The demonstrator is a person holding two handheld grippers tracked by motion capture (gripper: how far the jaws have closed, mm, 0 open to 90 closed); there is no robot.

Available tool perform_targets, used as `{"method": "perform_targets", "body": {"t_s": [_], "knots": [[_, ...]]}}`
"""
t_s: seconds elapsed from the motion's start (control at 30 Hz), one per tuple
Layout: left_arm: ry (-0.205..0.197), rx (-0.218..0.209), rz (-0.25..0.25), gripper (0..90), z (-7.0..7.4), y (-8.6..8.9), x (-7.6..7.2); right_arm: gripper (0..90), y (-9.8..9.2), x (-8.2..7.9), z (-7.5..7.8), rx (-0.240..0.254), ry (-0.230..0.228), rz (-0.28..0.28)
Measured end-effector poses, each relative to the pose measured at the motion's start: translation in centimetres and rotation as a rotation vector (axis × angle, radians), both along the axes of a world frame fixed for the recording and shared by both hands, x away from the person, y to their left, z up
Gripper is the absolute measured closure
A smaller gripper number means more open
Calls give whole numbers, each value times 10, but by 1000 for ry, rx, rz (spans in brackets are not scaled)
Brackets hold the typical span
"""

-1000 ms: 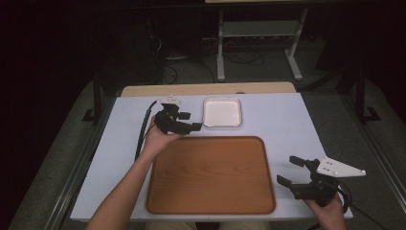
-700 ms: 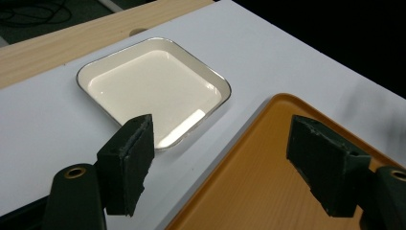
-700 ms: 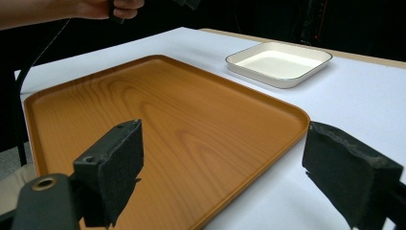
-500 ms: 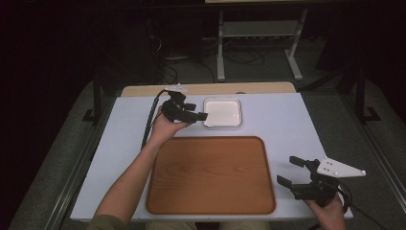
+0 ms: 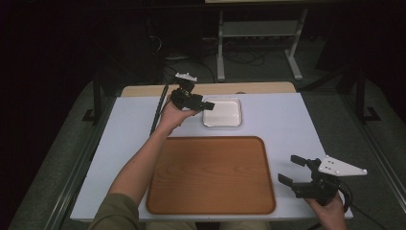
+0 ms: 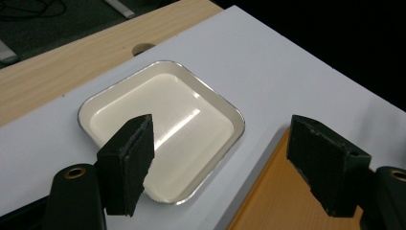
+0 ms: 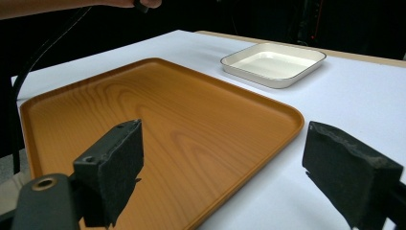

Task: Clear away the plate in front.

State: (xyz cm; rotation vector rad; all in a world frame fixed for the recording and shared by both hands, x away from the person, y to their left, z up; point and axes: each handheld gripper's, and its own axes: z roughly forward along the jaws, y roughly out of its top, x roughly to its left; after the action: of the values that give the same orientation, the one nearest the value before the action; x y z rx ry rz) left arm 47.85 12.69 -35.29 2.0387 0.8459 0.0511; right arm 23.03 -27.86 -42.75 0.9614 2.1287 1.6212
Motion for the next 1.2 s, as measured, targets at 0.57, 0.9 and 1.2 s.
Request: {"method": "perform_targets", "body": {"t_s": [0.57,0.9,1.2], "knots": [[111,-31,94,273,-18,-2,41,134,-1,-1,0,-12,-2,-13],[155,40,144,294,-42,-8,50,134,0,-1,1,-33,-3,-7],[242,66,204,330,-67,0,61,134,-6,-2,2,9,-5,-23]]}}
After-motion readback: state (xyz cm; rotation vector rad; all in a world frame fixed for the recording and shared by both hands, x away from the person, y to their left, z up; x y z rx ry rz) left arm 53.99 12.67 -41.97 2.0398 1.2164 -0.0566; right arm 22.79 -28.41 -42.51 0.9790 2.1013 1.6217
